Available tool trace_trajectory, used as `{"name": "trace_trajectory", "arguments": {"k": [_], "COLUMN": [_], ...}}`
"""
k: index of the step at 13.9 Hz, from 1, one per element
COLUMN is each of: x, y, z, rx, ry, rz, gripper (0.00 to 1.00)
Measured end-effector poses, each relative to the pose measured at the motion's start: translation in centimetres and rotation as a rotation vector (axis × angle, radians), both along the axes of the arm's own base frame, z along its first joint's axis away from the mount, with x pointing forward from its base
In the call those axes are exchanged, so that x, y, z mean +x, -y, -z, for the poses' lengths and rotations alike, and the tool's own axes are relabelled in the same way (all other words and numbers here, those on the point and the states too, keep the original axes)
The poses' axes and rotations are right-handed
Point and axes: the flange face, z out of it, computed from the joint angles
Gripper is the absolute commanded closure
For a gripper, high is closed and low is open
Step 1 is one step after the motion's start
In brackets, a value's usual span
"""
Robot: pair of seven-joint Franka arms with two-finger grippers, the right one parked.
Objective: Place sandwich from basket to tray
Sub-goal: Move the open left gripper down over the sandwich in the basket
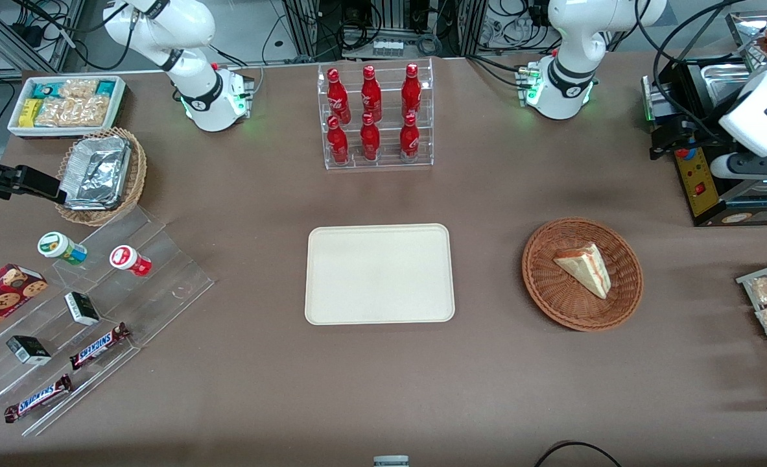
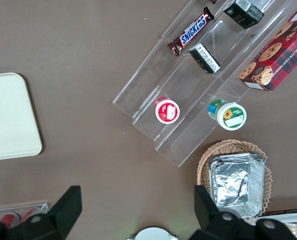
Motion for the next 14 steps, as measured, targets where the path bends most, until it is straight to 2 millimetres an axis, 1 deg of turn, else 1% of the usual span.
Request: {"name": "trace_trajectory", "arguments": {"k": [3, 5, 7, 9, 12, 14], "x": [0.2, 1.0, 2.3, 3.6, 5.4, 5.8], "y": [-1.2, -1.0, -0.5, -0.3, -0.2, 0.3], "z": [0.1, 1.2, 3.4, 5.8, 9.8, 12.7], "rx": [0.017, 0.029, 0.054, 0.07, 0.102, 0.115], "ry": [0.001, -0.012, -0.038, -0.062, -0.017, 0.022], "rz": [-0.006, 0.0, 0.004, -0.033, -0.223, -0.356], "gripper": [0.0, 0.0, 0.0, 0.0, 0.0, 0.0]}}
